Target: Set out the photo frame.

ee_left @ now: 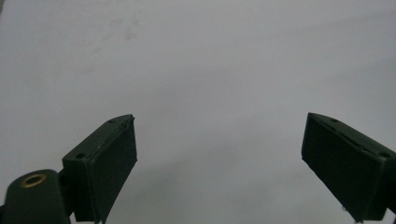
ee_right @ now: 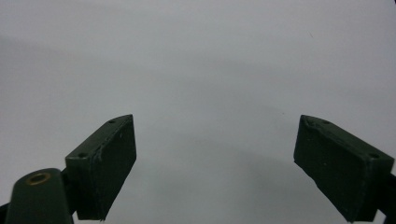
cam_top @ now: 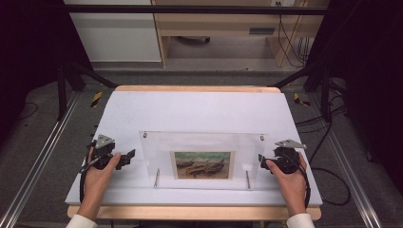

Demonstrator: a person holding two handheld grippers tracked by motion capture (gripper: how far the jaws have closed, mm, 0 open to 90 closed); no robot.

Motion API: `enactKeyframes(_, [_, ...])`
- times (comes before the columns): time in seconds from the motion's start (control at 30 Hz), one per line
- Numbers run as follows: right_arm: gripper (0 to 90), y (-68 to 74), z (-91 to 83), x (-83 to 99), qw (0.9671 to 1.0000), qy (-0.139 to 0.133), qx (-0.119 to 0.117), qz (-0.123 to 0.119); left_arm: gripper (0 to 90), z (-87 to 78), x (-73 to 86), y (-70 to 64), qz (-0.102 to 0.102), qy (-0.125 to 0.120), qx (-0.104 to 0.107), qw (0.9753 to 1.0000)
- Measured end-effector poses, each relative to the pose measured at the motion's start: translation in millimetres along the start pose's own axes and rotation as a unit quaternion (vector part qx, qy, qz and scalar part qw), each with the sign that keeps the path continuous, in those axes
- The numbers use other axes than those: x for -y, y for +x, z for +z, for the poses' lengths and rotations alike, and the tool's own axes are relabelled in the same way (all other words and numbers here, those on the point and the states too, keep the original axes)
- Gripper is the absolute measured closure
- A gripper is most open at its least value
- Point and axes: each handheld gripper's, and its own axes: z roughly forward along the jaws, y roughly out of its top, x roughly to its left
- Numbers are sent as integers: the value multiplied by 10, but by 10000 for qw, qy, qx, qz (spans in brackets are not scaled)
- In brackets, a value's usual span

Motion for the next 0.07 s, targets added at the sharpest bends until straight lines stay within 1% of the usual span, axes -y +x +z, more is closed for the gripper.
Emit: enactKeyframes(0.07, [147,-4,-3,10,10000,9,-2,20,98,-39,9,2,82,15,-97,9999])
